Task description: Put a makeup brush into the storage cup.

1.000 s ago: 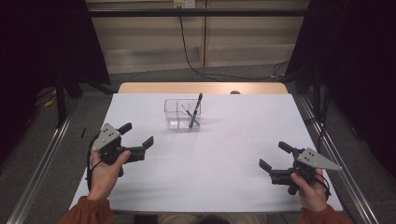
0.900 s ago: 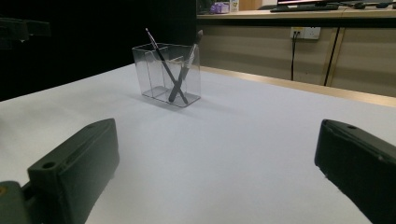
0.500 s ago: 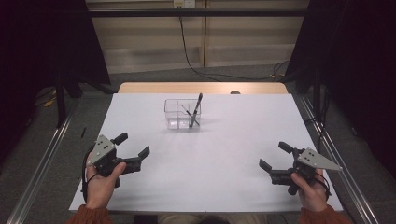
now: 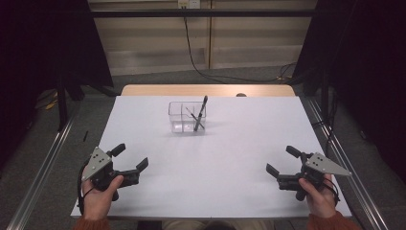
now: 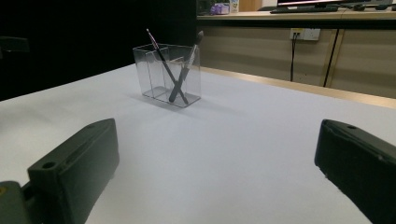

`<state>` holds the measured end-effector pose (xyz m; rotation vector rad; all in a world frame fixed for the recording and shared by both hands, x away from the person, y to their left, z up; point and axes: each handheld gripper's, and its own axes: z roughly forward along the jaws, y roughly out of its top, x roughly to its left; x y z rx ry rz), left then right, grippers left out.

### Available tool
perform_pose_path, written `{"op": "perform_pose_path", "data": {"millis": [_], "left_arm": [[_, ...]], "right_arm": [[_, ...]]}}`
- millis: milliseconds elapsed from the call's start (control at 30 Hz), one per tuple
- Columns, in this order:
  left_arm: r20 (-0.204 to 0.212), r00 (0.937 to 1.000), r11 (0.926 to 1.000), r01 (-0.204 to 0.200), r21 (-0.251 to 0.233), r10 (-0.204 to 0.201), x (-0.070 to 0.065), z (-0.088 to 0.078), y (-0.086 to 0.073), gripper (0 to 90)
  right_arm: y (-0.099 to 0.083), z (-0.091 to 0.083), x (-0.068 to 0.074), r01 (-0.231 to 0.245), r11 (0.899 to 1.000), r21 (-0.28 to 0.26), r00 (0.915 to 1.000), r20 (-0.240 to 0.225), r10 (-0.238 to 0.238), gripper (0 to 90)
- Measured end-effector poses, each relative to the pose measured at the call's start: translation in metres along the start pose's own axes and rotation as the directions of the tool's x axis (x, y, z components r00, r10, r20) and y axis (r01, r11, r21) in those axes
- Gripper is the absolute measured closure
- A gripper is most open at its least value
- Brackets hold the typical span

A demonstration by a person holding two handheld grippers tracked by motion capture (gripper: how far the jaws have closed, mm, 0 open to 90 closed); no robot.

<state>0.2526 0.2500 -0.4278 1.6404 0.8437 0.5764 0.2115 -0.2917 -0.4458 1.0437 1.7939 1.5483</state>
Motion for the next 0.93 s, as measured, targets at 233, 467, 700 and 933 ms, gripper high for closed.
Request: {"op": "perform_pose_path", "data": {"millis": [233, 467, 700, 933], "left_arm": [[-0.005, 0.9999, 0.9999, -0.011, 0.003, 0.011, -0.003, -0.008, -0.003, 4.8], [-0.014, 0.9998, 0.9998, -0.017, -0.007, 0.017, -0.005, -0.015, -0.005, 4.4], [-0.011, 0.9998, 0.9998, -0.016, -0.01, 0.016, -0.005, -0.016, -0.008, 4.1], [-0.013, 0.9999, 1.0, -0.003, -0.002, 0.003, -0.001, -0.012, -0.009, 4.2]], "right_arm": [[0.0, 0.0, 0.0, 0.001, 1.0, 0.0, 1.0, 0.001, -0.001, 0.0], [0.0, -0.002, 0.001, -0.001, 1.0, -0.006, 1.0, -0.001, 0.001, 0.0], [0.0, -0.001, 0.001, -0.001, 1.0, -0.004, 1.0, -0.001, 0.001, 0.0], [0.0, -0.001, -0.001, -0.004, 1.0, -0.003, 1.0, 0.0, 0.004, 0.0]]}}
